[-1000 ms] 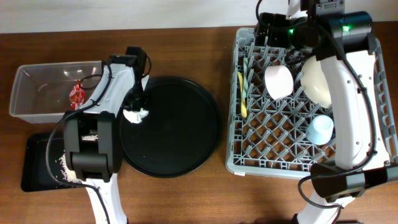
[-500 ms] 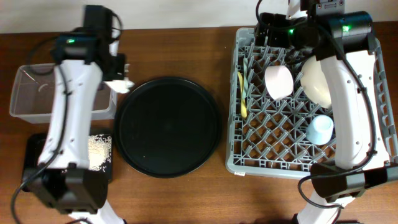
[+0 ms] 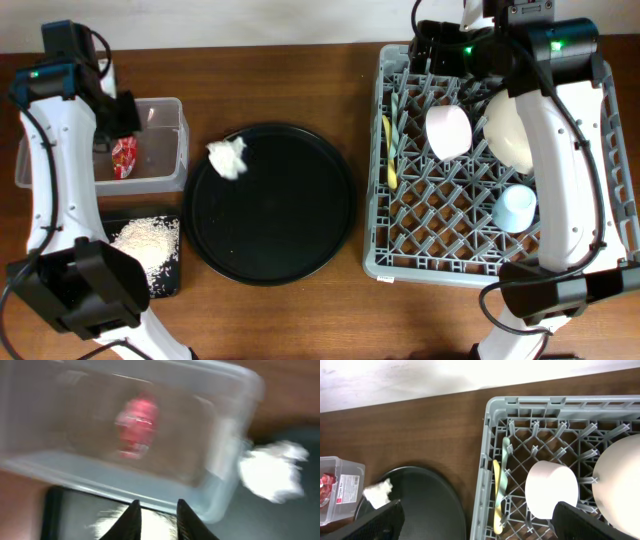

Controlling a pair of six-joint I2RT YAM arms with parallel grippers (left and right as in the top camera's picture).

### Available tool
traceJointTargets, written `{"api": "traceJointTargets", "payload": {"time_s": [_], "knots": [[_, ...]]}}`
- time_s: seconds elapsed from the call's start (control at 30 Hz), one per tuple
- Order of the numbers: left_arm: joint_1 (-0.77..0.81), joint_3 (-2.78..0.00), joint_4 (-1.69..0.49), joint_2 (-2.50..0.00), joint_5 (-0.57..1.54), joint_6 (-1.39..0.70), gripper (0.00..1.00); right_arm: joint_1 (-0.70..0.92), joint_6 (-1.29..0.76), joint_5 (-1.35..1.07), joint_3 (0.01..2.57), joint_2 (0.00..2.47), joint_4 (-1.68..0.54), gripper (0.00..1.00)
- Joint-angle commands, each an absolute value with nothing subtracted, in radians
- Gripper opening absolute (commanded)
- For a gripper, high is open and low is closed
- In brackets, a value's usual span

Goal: Sort waste into correct bins and load items into the dishwasher rack
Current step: 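Grasp the white tissue with the left gripper and drop it in the clear bin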

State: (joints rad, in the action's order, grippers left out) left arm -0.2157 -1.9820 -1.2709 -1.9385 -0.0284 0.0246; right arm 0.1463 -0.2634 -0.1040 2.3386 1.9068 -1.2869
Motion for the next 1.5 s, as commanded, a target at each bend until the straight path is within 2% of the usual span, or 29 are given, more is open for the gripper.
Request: {"api": "traceJointTargets", "payload": {"time_s": [0.0, 0.07, 0.2, 0.33, 0.43, 0.47, 0.6, 0.7, 0.77, 0.8, 0.87, 0.9, 0.93, 1.07, 1.23, 1.33, 1.47], "knots": [[-0.145, -1.952, -1.275, -1.957, 0.255, 0.197, 0.37, 0.143, -0.271, -0.112, 2.339, 1.907, -1.287, 0.98], [-0.086, -1.922, -1.256, -1.985, 0.173, 0.196, 0.42, 0.143, -0.271, -0.112, 2.339, 1.907, -1.287, 0.98], [0.016, -1.869, -1.231, -2.059, 0.130, 0.196, 0.44, 0.143, -0.271, -0.112, 2.339, 1.907, -1.287, 0.98], [0.064, -1.837, -1.204, -2.159, -0.010, 0.109, 0.54, 0.143, -0.271, -0.112, 2.339, 1.907, -1.287, 0.98], [0.065, -1.837, -1.185, -2.234, -0.004, 0.105, 0.54, 0.143, -0.271, -0.112, 2.339, 1.907, -1.287, 0.98], [0.065, -1.837, -1.172, -2.251, -0.002, 0.105, 0.50, 0.143, -0.271, -0.112, 2.339, 1.907, -1.287, 0.98], [0.065, -1.837, -1.114, -2.270, 0.033, 0.106, 0.49, 0.143, -0.271, -0.112, 2.339, 1.907, -1.287, 0.98], [0.071, -1.837, -1.062, -2.276, 0.033, 0.106, 0.59, 0.143, -0.271, -0.112, 2.339, 1.907, -1.287, 0.98], [0.082, -1.837, -1.046, -2.289, 0.034, 0.106, 0.59, 0.143, -0.271, -0.112, 2.339, 1.907, -1.287, 0.98], [0.087, -1.837, -1.045, -2.292, 0.034, 0.106, 0.51, 0.143, -0.271, -0.112, 2.339, 1.907, -1.287, 0.98], [0.105, -1.837, -1.063, -2.296, 0.034, 0.105, 0.19, 0.143, -0.271, -0.112, 2.339, 1.907, -1.287, 0.98], [0.112, -1.838, -1.073, -2.292, 0.033, 0.106, 0.07, 0.143, -0.271, -0.112, 2.339, 1.907, -1.287, 0.98], [0.116, -1.843, -1.087, -2.286, 0.033, 0.106, 0.00, 0.143, -0.271, -0.112, 2.339, 1.907, -1.287, 0.98], [0.108, -1.977, -1.247, -2.239, 0.023, 0.086, 0.00, 0.143, -0.271, -0.112, 2.339, 1.907, -1.287, 0.98], [0.080, -2.210, -1.465, -2.110, -0.136, 0.000, 0.00, 0.143, -0.271, -0.112, 2.339, 1.907, -1.287, 0.98], [0.035, -2.229, -1.475, -2.016, -0.281, -0.072, 0.00, 0.143, -0.271, -0.112, 2.339, 1.907, -1.287, 0.98], [-0.066, -2.225, -1.441, -1.982, -0.258, -0.079, 0.01, 0.143, -0.271, -0.112, 2.339, 1.907, -1.287, 0.98]]}}
